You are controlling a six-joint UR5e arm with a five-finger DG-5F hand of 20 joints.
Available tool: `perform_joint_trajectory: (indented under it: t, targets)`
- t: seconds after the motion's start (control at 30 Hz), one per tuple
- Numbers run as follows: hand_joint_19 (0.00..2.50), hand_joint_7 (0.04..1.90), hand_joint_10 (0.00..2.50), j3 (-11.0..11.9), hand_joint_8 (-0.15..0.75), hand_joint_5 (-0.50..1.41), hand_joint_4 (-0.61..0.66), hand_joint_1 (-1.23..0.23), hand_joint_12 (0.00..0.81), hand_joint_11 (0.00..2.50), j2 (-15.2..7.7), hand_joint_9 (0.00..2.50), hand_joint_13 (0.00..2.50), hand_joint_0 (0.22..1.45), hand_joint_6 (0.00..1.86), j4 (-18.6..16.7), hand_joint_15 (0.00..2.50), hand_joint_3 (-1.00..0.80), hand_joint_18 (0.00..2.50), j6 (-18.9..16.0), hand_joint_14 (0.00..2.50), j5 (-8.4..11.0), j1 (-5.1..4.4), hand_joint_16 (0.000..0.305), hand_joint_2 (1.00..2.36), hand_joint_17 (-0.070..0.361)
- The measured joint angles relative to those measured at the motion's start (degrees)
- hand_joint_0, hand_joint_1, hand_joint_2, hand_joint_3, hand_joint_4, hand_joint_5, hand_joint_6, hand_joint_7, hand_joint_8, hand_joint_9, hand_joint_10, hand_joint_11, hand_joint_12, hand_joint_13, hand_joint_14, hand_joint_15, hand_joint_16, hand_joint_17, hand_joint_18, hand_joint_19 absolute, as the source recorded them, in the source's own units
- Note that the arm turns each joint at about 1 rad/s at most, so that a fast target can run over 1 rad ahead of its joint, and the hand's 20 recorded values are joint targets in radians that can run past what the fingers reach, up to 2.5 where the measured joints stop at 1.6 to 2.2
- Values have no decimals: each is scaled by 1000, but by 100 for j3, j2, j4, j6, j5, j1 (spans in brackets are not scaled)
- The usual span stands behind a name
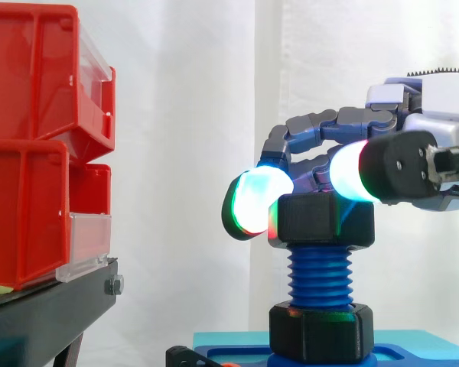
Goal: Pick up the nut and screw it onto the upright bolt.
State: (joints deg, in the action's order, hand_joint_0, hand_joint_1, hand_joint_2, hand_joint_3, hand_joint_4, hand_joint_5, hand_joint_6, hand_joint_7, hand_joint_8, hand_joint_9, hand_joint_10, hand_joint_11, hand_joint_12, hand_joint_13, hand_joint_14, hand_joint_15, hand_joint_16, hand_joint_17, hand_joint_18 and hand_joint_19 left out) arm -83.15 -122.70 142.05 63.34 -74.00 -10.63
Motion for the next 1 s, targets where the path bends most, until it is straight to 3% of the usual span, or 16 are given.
perform_joint_trajectory:
  t: [0.3, 0.6, 1.0]
  targets:
    - [0, 707, 0, 120, 310, -201, 205, -179, 435, 0, 0, 338, 326, 380, 502, 56, 0, -500, 195, -4, 0, -6, 2, 66, 1000, 149]
    - [0, 711, 0, 374, 280, -178, 185, -2, 402, 0, 0, 331, 297, 430, 502, 434, 0, -500, 134, -7, 0, -132, 9, 60, 1000, 135]
    - [0, 900, 0, 405, 285, -145, 221, -37, 382, 0, 0, 381, 312, 462, 503, 586, 0, -500, 134, -2, 0, -161, -65, 56, 1000, 126]
